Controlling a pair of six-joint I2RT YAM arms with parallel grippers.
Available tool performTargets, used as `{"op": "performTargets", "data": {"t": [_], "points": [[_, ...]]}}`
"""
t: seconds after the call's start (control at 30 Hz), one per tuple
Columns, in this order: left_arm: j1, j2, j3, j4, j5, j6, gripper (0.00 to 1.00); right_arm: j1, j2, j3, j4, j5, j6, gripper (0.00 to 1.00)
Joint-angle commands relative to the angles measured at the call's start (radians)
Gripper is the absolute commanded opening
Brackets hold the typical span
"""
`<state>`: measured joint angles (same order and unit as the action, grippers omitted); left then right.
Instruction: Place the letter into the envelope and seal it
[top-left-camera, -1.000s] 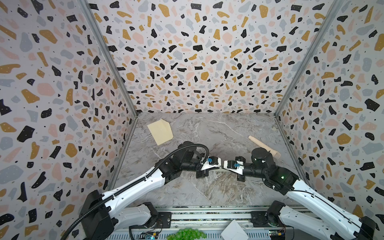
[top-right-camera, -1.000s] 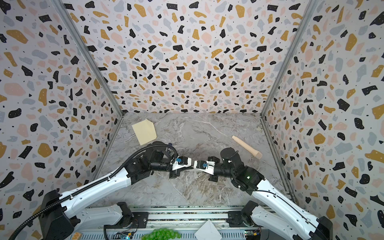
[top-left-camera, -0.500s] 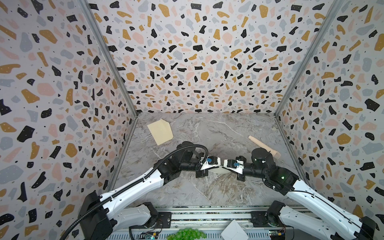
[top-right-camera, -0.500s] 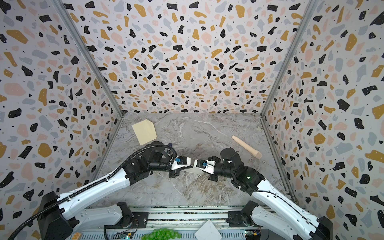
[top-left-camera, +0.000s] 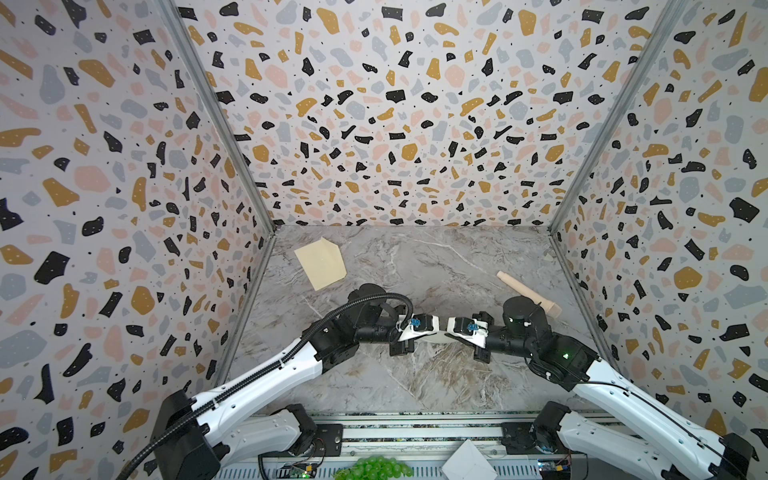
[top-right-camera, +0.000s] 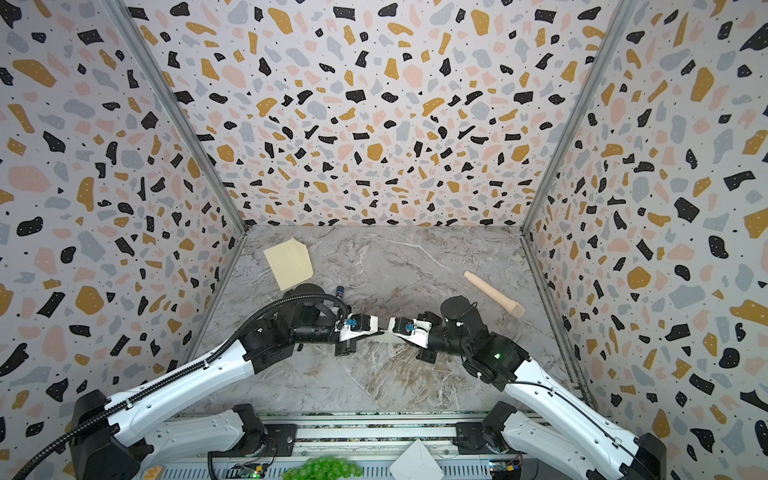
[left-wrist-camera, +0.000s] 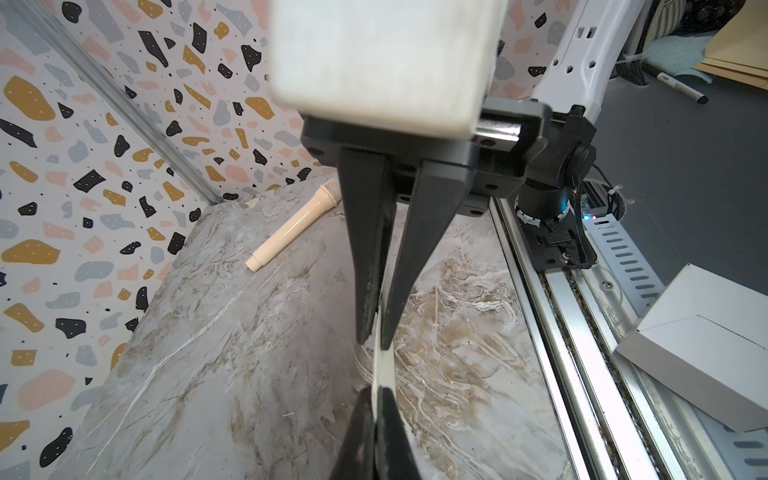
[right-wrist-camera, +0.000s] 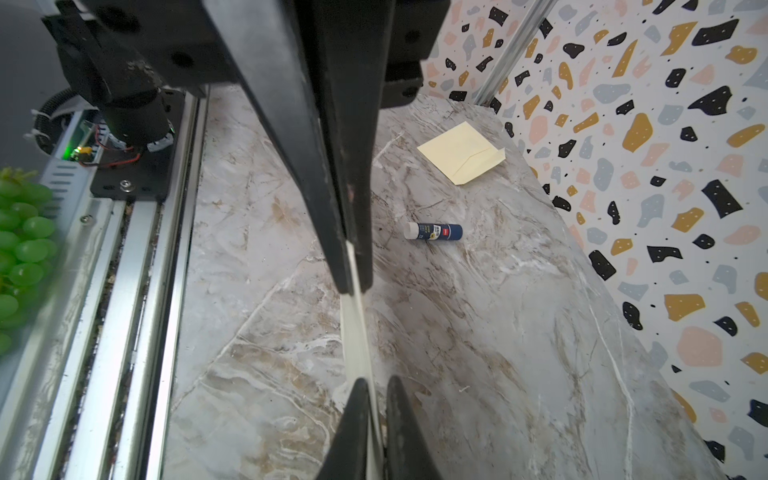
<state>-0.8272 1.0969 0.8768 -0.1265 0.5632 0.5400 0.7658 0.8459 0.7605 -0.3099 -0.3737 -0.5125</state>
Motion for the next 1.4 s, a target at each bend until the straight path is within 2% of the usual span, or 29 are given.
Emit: {"op": "performTargets", "data": {"t": [0.0, 0.1, 0.2, 0.3, 0.37, 0.4, 0.47, 0.57, 0.67, 0.73, 0.8, 0.87, 0.93, 0.97, 1.03, 1.07, 1.13, 1.23, 1.27, 1.33, 1.37], "points": [[-0.005, -0.032, -0.015, 0.044, -0.005, 0.019, 0.0, -0.005, -0.014, 0.01, -0.053, 0.043, 0.012, 0.1], [-0.005, -0.04, -0.019, 0.048, -0.006, 0.02, 0.0, -0.008, -0.013, 0.013, -0.063, 0.036, 0.012, 0.01], [-0.006, -0.042, -0.019, 0.05, -0.006, 0.019, 0.0, -0.008, -0.007, 0.019, -0.069, 0.035, 0.014, 0.0], [-0.006, -0.047, -0.021, 0.048, -0.021, 0.016, 0.0, -0.007, -0.01, 0.017, -0.072, 0.065, 0.021, 0.14], [-0.005, -0.051, -0.022, 0.047, -0.035, 0.013, 0.0, -0.01, -0.018, 0.013, -0.075, 0.084, 0.023, 0.15], [-0.006, -0.052, -0.022, 0.046, -0.039, 0.014, 0.0, -0.011, -0.022, 0.01, -0.077, 0.087, 0.023, 0.14], [-0.006, -0.057, -0.025, 0.047, -0.045, 0.014, 0.0, -0.012, -0.028, 0.006, -0.081, 0.084, 0.023, 0.02], [-0.006, -0.062, -0.032, 0.057, -0.046, 0.009, 0.0, -0.014, -0.024, 0.008, -0.087, 0.072, 0.024, 0.0], [-0.006, -0.063, -0.036, 0.064, -0.055, 0.003, 0.0, -0.015, -0.026, 0.008, -0.089, 0.097, 0.028, 0.16], [-0.005, -0.065, -0.038, 0.063, -0.064, 0.002, 0.0, -0.016, -0.032, 0.008, -0.094, 0.116, 0.028, 0.19], [-0.006, -0.066, -0.038, 0.061, -0.072, 0.002, 0.0, -0.017, -0.038, 0.005, -0.102, 0.127, 0.026, 0.18], [-0.006, -0.068, -0.039, 0.06, -0.075, -0.001, 0.0, -0.021, -0.042, 0.002, -0.111, 0.128, 0.025, 0.06], [-0.005, -0.071, -0.041, 0.063, -0.078, -0.002, 0.0, -0.023, -0.042, 0.0, -0.119, 0.127, 0.025, 0.02], [-0.006, -0.072, -0.041, 0.064, -0.079, -0.003, 0.0, -0.023, -0.04, 0.0, -0.122, 0.13, 0.025, 0.03], [-0.005, -0.075, -0.041, 0.064, -0.084, -0.004, 0.0, -0.025, -0.04, -0.004, -0.118, 0.154, 0.031, 0.18], [-0.006, -0.075, -0.041, 0.064, -0.089, -0.006, 0.0, -0.025, -0.041, -0.005, -0.119, 0.165, 0.033, 0.21], [-0.006, -0.08, -0.042, 0.066, -0.097, -0.009, 0.0, -0.027, -0.045, -0.006, -0.128, 0.176, 0.033, 0.21], [-0.005, -0.087, -0.047, 0.071, -0.106, -0.014, 0.0, -0.032, -0.054, -0.012, -0.142, 0.179, 0.032, 0.08], [-0.005, -0.089, -0.05, 0.073, -0.109, -0.015, 0.0, -0.032, -0.054, -0.013, -0.143, 0.18, 0.032, 0.07], [-0.005, -0.093, -0.053, 0.077, -0.113, -0.016, 0.0, -0.034, -0.053, -0.013, -0.143, 0.185, 0.037, 0.1], [-0.006, -0.094, -0.055, 0.078, -0.119, -0.018, 0.0, -0.034, -0.052, -0.013, -0.142, 0.191, 0.038, 0.16]]}}
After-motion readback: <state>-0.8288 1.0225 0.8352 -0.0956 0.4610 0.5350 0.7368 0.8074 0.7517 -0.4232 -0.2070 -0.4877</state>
